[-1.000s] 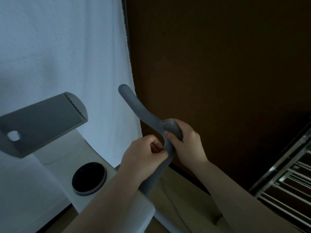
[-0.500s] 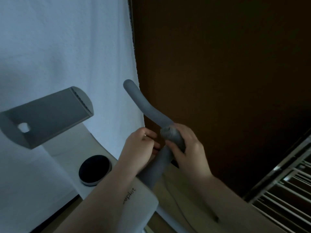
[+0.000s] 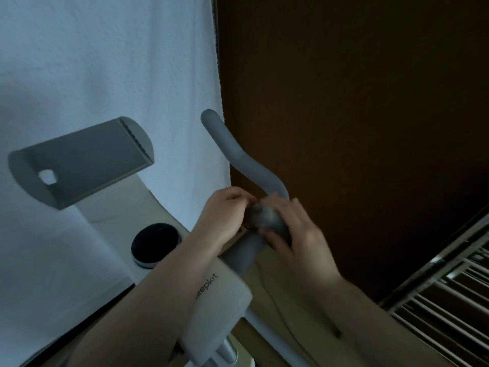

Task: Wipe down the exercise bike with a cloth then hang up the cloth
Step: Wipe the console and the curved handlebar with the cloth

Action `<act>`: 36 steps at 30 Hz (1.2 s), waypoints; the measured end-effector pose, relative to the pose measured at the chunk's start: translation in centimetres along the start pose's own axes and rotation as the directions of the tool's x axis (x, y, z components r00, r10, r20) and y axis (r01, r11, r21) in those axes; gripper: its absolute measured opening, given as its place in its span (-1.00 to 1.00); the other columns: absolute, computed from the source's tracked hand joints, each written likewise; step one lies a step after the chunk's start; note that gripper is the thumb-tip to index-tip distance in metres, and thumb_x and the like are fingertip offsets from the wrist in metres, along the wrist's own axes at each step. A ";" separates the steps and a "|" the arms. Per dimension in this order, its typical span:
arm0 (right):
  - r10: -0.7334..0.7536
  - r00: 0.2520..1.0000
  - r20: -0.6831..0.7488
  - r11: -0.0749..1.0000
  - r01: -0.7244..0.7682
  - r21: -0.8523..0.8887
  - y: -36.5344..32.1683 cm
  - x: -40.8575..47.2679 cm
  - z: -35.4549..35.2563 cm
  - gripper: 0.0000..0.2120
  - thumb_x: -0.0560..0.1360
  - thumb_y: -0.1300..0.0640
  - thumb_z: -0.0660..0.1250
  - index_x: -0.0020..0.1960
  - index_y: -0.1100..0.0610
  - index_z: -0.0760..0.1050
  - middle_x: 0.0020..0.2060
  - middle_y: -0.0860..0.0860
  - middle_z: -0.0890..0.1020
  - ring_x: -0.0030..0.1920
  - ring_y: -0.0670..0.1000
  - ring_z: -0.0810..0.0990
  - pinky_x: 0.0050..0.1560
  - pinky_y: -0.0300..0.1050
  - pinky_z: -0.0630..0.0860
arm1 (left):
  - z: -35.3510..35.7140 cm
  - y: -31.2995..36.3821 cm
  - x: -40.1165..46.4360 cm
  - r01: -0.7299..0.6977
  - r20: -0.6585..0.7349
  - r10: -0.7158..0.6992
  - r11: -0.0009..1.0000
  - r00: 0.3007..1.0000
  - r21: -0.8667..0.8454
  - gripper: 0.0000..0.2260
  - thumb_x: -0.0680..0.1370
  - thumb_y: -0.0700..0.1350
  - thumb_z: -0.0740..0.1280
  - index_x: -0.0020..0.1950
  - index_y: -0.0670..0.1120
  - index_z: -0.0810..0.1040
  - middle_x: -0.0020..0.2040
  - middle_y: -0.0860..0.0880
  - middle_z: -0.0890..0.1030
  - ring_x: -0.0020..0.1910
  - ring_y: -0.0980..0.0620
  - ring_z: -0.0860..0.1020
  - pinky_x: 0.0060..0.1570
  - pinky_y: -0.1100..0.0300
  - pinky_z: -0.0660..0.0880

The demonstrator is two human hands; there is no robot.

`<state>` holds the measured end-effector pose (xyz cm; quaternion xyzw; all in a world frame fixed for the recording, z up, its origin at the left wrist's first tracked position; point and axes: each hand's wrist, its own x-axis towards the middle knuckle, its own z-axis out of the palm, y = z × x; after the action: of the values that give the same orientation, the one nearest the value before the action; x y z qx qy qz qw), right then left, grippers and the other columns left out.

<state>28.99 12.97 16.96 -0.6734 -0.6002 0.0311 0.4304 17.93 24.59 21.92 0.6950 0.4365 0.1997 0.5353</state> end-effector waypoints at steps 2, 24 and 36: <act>0.115 0.985 -0.129 0.993 -0.110 0.040 0.6 1.0 -0.3 -0.62 0.51 0.10 0.35 0.32 0.07 0.44 0.25 -0.07 0.51 0.29 -0.12 0.46 0.32 -0.20 0.41 | 0.1 0.0 0.0 0.015 0.002 -0.015 1.000 1.000 -0.012 -0.80 0.58 -0.23 0.21 -0.09 -0.04 0.61 -0.17 -0.05 0.67 -0.17 -0.03 0.66 -0.08 0.03 0.62; 0.727 0.686 -0.042 0.619 -0.627 0.473 1.4 7.9 0.6 -0.62 0.57 -0.01 0.27 0.36 -0.01 0.35 0.11 -0.06 0.56 0.12 -0.02 0.57 0.06 -0.08 0.56 | 0.5 0.0 -0.8 -0.078 0.022 0.076 0.990 0.997 0.115 -0.80 0.58 -0.16 0.21 -0.06 0.01 0.63 -0.14 0.08 0.65 -0.12 0.11 0.61 -0.01 0.10 0.57; 0.734 0.664 0.143 0.584 -0.724 0.366 3.2 10.6 0.3 -0.48 0.48 -0.24 0.28 0.26 0.11 0.44 -0.04 0.08 0.67 -0.07 0.08 0.68 -0.02 0.10 0.64 | 0.6 0.1 -0.5 -0.093 0.041 0.089 0.988 0.995 0.123 -0.81 0.58 -0.14 0.22 -0.08 0.01 0.62 -0.17 0.09 0.64 -0.14 0.12 0.60 0.03 0.07 0.56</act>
<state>34.21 22.31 19.83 -0.7592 -0.2470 0.3162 0.5124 18.16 23.80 21.88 0.7499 0.4064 0.1838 0.4887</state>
